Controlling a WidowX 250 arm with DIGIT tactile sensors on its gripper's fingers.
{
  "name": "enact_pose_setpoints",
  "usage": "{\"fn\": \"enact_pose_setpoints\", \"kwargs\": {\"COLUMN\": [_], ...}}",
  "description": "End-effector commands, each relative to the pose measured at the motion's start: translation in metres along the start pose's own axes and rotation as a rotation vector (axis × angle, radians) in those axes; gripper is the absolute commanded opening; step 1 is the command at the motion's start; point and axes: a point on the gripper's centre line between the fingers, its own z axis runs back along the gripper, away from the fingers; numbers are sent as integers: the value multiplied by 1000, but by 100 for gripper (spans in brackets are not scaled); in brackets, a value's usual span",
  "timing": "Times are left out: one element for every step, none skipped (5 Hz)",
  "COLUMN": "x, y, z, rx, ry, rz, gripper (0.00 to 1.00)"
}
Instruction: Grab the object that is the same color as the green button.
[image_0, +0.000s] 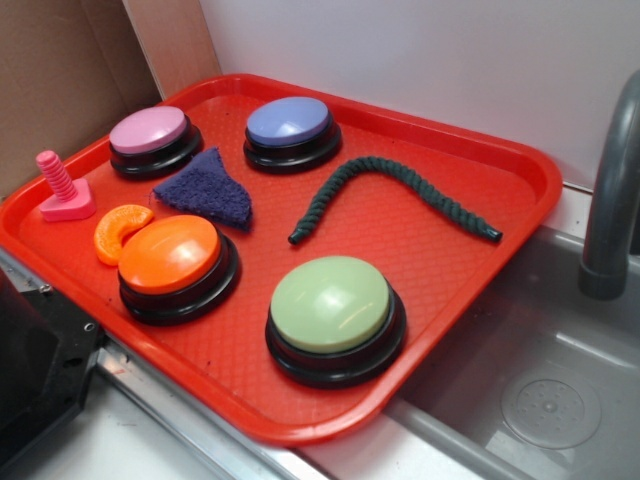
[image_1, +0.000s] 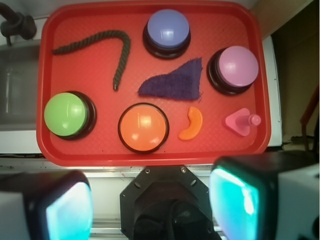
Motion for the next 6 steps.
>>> {"fn": "enact_pose_setpoints", "kwargs": {"x": [94, 139, 170, 176, 165, 152], "y": [13, 12, -8, -40, -63, -72], "z": [-65, -104, -116, -120, -124, -131], "rx": [28, 22, 104, 153, 201, 132], "ry": [190, 255, 249, 215, 134, -15], "rz": [-90, -219, -467, -715, -959, -1200], "gripper": [100, 100, 100, 100, 100, 100]}}
